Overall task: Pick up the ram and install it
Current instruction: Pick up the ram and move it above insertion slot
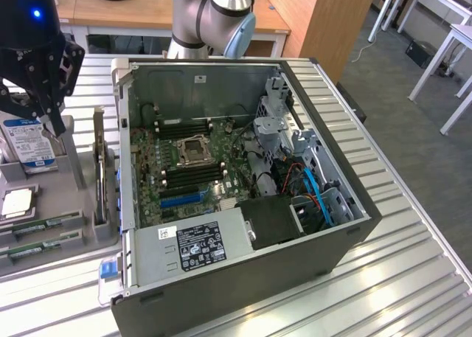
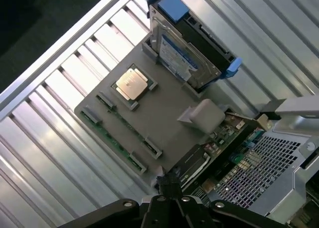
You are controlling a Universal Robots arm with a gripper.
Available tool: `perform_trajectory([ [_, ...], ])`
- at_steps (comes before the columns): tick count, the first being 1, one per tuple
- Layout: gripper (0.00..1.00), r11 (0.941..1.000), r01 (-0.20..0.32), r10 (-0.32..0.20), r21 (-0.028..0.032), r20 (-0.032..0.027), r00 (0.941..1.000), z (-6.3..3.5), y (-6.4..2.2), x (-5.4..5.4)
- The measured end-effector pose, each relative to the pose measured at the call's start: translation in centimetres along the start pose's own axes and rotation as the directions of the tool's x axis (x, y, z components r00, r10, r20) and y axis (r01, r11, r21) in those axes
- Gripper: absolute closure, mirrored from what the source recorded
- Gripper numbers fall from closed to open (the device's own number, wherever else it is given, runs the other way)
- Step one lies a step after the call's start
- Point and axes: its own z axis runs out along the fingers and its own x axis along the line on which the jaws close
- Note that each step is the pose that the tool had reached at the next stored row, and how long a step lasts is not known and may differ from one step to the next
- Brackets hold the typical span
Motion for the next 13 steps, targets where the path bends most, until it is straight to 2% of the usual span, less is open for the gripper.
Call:
perform_trajectory([
  [4, 0.89, 0.9974, 0.072, -0.072, -0.0015, -0.0031, 0.9974, 0.09, 0.0, 0.0],
  [7, 0.89, 0.9919, 0.127, -0.127, -0.0028, -0.0054, 0.9919, 0.16, -0.01, 0.0],
  [10, 0.89, 0.9836, 0.18, -0.18, -0.0043, -0.0076, 0.9836, 0.22, -0.01, 0.0],
  [13, 0.89, 0.9721, 0.235, -0.235, -0.0058, -0.0099, 0.972, 0.28, -0.01, 0.01],
])
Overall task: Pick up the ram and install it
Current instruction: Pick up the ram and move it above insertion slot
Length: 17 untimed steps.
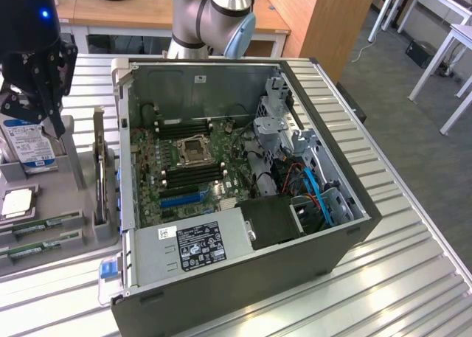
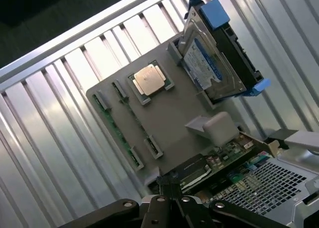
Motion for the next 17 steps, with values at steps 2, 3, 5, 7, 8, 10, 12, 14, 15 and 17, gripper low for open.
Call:
perform_trajectory([
  [2, 0.89, 0.9994, 0.036, -0.036, -0.0007, -0.0016, 0.9994, 0.04, 0.0, 0.0],
  [3, 0.89, 0.9985, 0.054, -0.054, -0.0011, -0.0024, 0.9985, 0.06, 0.0, 0.0],
  [5, 0.89, 0.996, 0.089, -0.089, -0.0019, -0.004, 0.996, 0.1, 0.0, 0.0],
  [7, 0.89, 0.992, 0.127, -0.127, -0.0029, -0.0055, 0.9919, 0.15, -0.01, 0.0],
  [8, 0.89, 0.9895, 0.144, -0.144, -0.0033, -0.0062, 0.9895, 0.17, -0.01, 0.0],
  [10, 0.89, 0.9837, 0.18, -0.18, -0.0042, -0.0077, 0.9837, 0.21, -0.01, 0.0],
  [12, 0.89, 0.9766, 0.215, -0.215, -0.0052, -0.0091, 0.9766, 0.25, -0.01, 0.01],
  [14, 0.89, 0.9678, 0.252, -0.252, -0.0063, -0.0106, 0.9678, 0.29, -0.02, 0.01],
  [15, 0.89, 0.9631, 0.269, -0.269, -0.0068, -0.0112, 0.9631, 0.31, -0.02, 0.01],
  [17, 0.89, 0.9529, 0.303, -0.303, -0.008, -0.0126, 0.9528, 0.35, -0.02, 0.01],
])
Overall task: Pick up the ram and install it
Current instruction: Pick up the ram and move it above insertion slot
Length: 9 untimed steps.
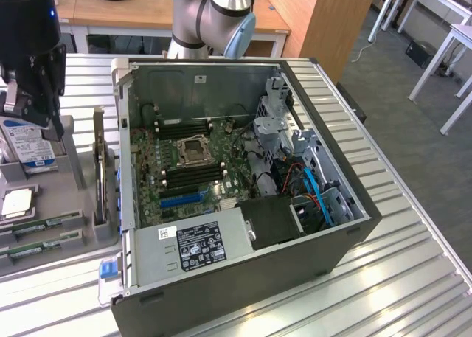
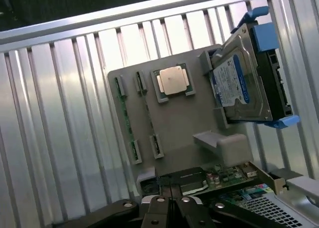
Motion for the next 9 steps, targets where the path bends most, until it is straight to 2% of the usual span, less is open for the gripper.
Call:
perform_trajectory([
  [5, 0.89, 0.9959, 0.091, -0.091, -0.002, -0.004, 0.9959, 0.09, 0.0, 0.0],
  [9, 0.89, 0.9868, 0.162, -0.162, -0.0038, -0.007, 0.9868, 0.16, 0.0, 0.0],
])
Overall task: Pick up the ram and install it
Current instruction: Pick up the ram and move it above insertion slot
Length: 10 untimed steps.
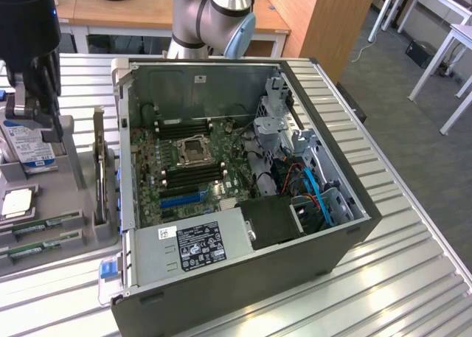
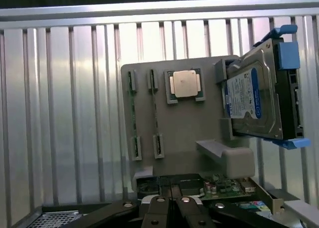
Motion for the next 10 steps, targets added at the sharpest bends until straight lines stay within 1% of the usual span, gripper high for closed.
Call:
perform_trajectory([
  [3, 0.89, 0.9986, 0.054, -0.054, -0.001, -0.0023, 0.9985, 0.05, 0.0, 0.0],
  [5, 0.89, 0.9969, 0.079, -0.079, -0.0015, -0.0033, 0.9969, 0.08, 0.0, -0.03],
  [10, 0.89, 0.9965, 0.083, -0.083, -0.0017, -0.0036, 0.9965, 0.08, 0.0, -0.03],
])
